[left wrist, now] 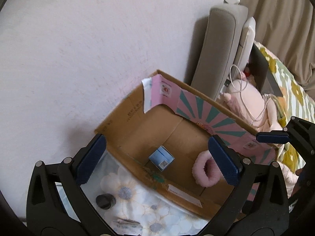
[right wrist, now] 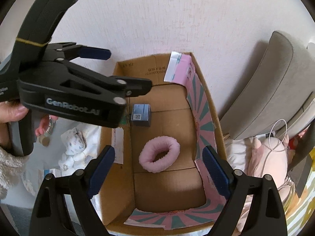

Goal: Organize objects
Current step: 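Open both tools, releasing the items, and withdraw from the cardboard box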

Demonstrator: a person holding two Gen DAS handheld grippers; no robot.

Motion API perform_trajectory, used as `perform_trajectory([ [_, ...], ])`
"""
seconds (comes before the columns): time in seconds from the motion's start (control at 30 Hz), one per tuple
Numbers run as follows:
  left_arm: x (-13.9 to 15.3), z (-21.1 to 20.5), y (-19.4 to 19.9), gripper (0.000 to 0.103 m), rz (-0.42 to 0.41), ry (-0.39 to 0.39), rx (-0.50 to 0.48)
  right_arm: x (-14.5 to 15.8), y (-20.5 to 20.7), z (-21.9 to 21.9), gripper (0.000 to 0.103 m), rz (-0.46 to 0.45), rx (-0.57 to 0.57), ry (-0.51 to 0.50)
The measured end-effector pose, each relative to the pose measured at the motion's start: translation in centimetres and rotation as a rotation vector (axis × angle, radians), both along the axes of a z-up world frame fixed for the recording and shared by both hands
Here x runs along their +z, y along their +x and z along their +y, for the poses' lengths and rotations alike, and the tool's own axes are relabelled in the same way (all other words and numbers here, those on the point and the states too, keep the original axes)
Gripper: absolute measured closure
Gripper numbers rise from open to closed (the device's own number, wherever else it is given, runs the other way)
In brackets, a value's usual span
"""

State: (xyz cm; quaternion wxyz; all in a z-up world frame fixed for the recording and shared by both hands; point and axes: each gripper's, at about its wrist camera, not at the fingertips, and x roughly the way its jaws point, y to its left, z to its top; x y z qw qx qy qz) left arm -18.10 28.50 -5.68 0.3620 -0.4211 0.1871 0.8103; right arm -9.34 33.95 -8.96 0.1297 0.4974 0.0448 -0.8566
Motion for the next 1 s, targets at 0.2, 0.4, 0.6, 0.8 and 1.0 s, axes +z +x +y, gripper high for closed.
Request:
perform_trajectory([
  [0.2, 4.7, -3.7, 1.1, 0.000, 0.053, 0.059, 0.063, 3.1, 0.9, -0.3, 0.014, 0.049, 0.002, -0.012],
  [0.4, 9.4, -9.3, 3.0, 0.000, 0.135, 0.107, 0.171, 7.0, 1.8, -1.8, 0.014, 0.128, 0.025, -0.013],
  [0.6, 12.8, -15.7, 5.5, 0.000, 0.236, 0.137, 0.312, 10.9, 3.3, -4.9, 0.014, 0.265, 0.060, 0.013],
  [0.8, 14.2, -22.4, 8.1, 0.000, 0.298, 0.150, 0.473, 13.6, 4.9, -8.7, 0.014, 0.387, 0.107, 0.020],
  [1.0, 13.5, -27.8, 10.4, 0.000, 0.327, 0.121, 0.605, 14.2, 5.4, -11.6, 0.014, 0.399, 0.131, -0.058],
])
